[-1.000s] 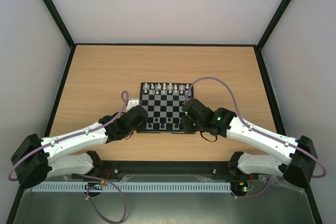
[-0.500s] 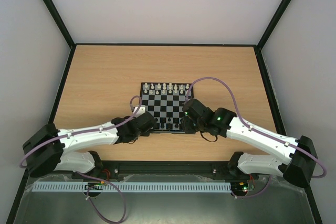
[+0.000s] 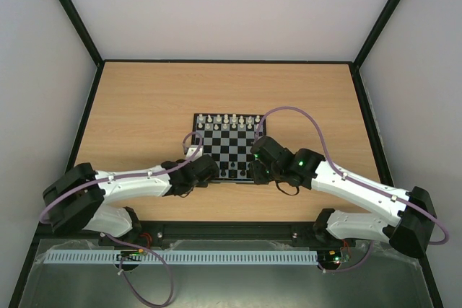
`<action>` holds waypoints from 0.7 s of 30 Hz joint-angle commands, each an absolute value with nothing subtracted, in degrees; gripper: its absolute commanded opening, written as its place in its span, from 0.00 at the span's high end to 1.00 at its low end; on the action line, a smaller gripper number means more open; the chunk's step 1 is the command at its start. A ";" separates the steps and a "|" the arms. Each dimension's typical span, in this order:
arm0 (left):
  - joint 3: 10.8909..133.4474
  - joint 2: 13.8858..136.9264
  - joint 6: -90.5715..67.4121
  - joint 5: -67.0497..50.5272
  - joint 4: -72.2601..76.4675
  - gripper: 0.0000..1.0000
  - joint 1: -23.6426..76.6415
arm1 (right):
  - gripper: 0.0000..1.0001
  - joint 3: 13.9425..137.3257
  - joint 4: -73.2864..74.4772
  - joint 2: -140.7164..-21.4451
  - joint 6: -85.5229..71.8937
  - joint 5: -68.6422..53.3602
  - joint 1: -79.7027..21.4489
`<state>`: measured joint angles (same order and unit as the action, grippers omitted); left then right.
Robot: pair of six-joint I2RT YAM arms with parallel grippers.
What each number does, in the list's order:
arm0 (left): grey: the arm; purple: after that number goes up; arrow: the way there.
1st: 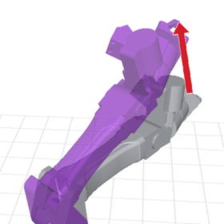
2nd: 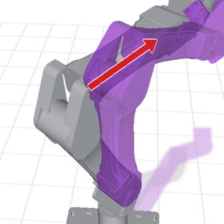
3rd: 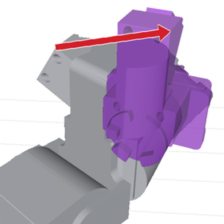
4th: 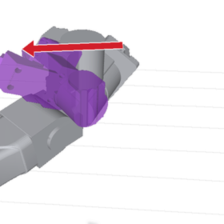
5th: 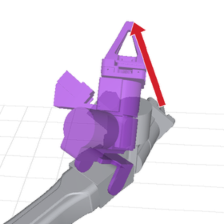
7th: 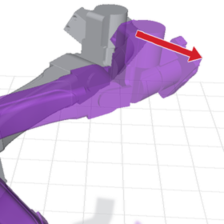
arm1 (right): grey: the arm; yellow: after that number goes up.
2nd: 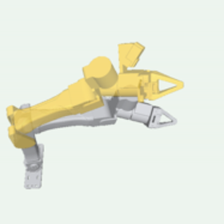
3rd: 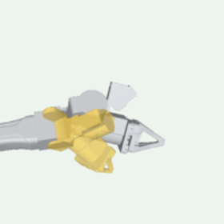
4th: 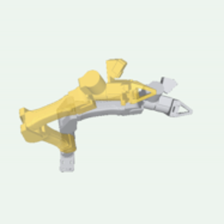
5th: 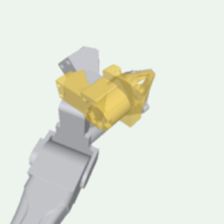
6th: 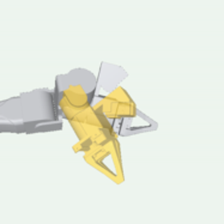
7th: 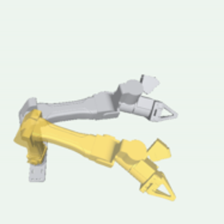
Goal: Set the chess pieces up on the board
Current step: Place the chess piece on the chessboard.
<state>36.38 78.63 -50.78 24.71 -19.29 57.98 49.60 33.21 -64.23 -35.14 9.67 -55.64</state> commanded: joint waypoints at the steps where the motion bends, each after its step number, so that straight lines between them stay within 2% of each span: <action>1: 36.60 79.31 -50.36 26.39 -17.85 0.89 57.08 | 0.60 48.70 35.85 -63.46 -35.15 10.26 -56.03; 14: 36.42 80.26 -49.83 26.72 -17.02 0.87 56.07 | 0.60 48.69 35.75 -63.54 -35.05 10.27 -56.03; 21: 36.23 78.84 -50.32 26.47 -17.92 0.78 56.07 | 0.60 48.64 35.66 -63.71 -34.90 10.28 -56.04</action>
